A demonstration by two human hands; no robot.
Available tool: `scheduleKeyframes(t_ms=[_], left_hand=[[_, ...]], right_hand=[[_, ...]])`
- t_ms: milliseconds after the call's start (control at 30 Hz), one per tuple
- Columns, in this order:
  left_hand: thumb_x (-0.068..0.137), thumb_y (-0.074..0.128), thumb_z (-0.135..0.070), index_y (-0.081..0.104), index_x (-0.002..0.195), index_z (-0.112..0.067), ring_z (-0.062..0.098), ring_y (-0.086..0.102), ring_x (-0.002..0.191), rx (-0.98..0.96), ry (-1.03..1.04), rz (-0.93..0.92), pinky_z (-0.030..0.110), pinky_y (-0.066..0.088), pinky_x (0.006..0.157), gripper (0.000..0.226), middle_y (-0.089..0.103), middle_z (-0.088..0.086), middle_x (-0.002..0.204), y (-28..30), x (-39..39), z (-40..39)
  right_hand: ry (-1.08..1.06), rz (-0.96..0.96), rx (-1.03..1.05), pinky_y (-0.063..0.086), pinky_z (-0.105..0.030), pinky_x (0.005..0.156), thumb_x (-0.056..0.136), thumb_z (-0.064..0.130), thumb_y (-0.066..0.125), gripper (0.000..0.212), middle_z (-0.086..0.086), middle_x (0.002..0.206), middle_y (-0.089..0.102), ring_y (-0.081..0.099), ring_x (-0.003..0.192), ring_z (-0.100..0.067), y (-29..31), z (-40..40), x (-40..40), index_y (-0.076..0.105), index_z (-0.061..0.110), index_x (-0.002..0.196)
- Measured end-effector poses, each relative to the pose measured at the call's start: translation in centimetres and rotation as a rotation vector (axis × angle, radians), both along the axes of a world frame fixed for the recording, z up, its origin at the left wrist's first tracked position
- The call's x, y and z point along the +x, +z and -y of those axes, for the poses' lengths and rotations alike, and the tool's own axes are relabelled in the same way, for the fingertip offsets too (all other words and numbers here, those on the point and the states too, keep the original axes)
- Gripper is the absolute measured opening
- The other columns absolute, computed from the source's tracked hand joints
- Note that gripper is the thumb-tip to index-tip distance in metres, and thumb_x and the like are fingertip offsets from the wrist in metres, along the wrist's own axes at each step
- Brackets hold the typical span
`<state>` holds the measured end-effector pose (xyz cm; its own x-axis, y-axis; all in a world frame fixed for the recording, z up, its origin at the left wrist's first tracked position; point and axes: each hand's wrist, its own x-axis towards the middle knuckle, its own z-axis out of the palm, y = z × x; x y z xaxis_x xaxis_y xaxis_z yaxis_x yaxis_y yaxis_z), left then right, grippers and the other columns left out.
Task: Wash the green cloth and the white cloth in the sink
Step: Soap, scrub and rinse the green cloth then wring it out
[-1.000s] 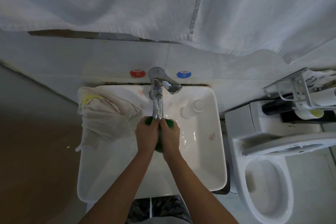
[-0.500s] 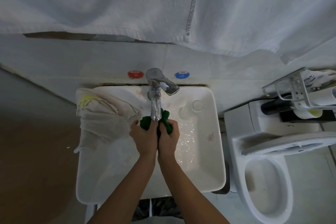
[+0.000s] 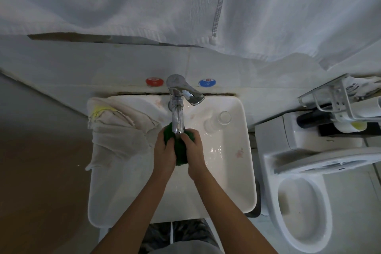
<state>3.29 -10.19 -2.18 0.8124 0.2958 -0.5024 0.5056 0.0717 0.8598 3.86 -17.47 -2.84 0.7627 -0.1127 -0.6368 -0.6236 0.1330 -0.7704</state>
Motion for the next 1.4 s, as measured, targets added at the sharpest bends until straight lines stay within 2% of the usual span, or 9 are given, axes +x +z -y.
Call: scheduleKeyframes(t_ms=[200,300,433,567,733,933,1133,1267,1400], left_hand=[[0.100,0.041,-0.010,0.048,0.136,-0.017,0.006,0.057,0.105,-0.051,-0.056,0.047,0.015,0.045,0.085,0.038,0.056,0.000,0.125,-0.2,0.7,-1.3],[0.100,0.045,-0.018,0.039,0.142,-0.016,0.018,0.051,0.119,0.032,-0.011,0.015,0.026,0.044,0.096,0.043,0.050,0.004,0.138,-0.4,0.9,-1.1],[0.097,0.050,-0.020,0.043,0.137,-0.015,0.022,0.052,0.121,0.182,0.022,0.016,0.034,0.043,0.103,0.040,0.053,0.006,0.133,-0.6,0.6,-0.6],[0.094,0.055,-0.022,0.049,0.130,-0.021,0.021,0.059,0.110,0.035,0.011,-0.071,0.040,0.049,0.096,0.037,0.059,0.001,0.123,-0.7,0.3,0.3],[0.095,0.055,-0.024,0.057,0.112,-0.019,0.015,0.065,0.091,0.016,0.089,-0.022,0.029,0.052,0.077,0.018,0.065,-0.003,0.099,-0.3,0.1,0.7],[0.095,0.052,-0.033,0.058,0.102,-0.019,0.018,0.066,0.084,0.016,0.049,-0.040,0.033,0.053,0.074,0.017,0.067,0.001,0.091,-0.5,0.3,0.7],[0.091,0.058,-0.023,0.063,0.068,-0.017,0.023,0.065,0.067,0.079,0.103,-0.072,0.036,0.053,0.067,0.024,0.067,0.005,0.067,-0.4,0.7,1.0],[0.094,0.052,-0.015,0.059,0.062,-0.018,0.019,0.059,0.060,0.116,0.105,-0.079,0.027,0.046,0.057,0.032,0.062,0.002,0.061,0.1,0.7,1.1],[0.099,0.043,-0.024,0.057,0.073,-0.023,0.023,0.060,0.069,0.117,-0.004,-0.051,0.034,0.050,0.068,0.030,0.062,0.003,0.072,-0.4,0.6,0.8]], right_hand=[[0.073,-0.009,0.144,0.058,-0.034,0.082,0.089,0.032,0.067,0.041,-0.001,0.121,0.060,0.063,0.107,-0.020,-0.3,1.1,-0.1,0.050,0.027,0.126],[0.058,0.030,0.112,0.055,-0.041,0.093,0.086,0.020,0.072,0.034,-0.006,0.119,0.061,0.061,0.109,-0.025,-0.3,0.8,-0.4,0.054,0.025,0.114],[-0.004,0.139,-0.058,0.054,-0.026,0.072,0.079,0.000,0.072,0.032,-0.012,0.098,0.060,0.060,0.087,-0.022,-0.2,0.5,-0.5,0.050,0.018,0.094],[-0.101,0.030,-0.012,0.053,-0.043,0.095,0.088,0.021,0.064,0.044,-0.005,0.120,0.060,0.061,0.109,-0.025,-0.5,-0.9,-0.8,0.049,0.024,0.129],[-0.091,0.025,0.016,0.055,-0.048,0.090,0.084,0.040,0.059,0.024,-0.004,0.099,0.070,0.067,0.096,-0.024,-0.3,-1.6,-0.8,0.066,0.021,0.098],[-0.117,0.034,0.001,0.053,-0.036,0.073,0.092,0.025,0.062,0.013,0.000,0.076,0.064,0.063,0.076,-0.017,-0.2,-1.6,-0.6,0.059,0.014,0.086],[-0.154,0.054,-0.128,0.041,-0.038,0.059,0.083,0.023,0.058,0.036,-0.001,0.054,0.050,0.046,0.057,-0.020,0.2,-1.7,-0.1,0.054,0.025,0.048],[-0.061,0.055,-0.345,0.036,-0.028,0.054,0.090,0.025,0.056,0.041,0.001,0.051,0.049,0.044,0.051,-0.015,0.3,-1.4,0.1,0.048,0.022,0.049],[-0.081,0.107,-0.371,0.043,-0.026,0.059,0.099,0.027,0.049,0.038,0.002,0.060,0.054,0.050,0.057,-0.011,-0.2,-1.4,-0.2,0.052,0.022,0.062]])
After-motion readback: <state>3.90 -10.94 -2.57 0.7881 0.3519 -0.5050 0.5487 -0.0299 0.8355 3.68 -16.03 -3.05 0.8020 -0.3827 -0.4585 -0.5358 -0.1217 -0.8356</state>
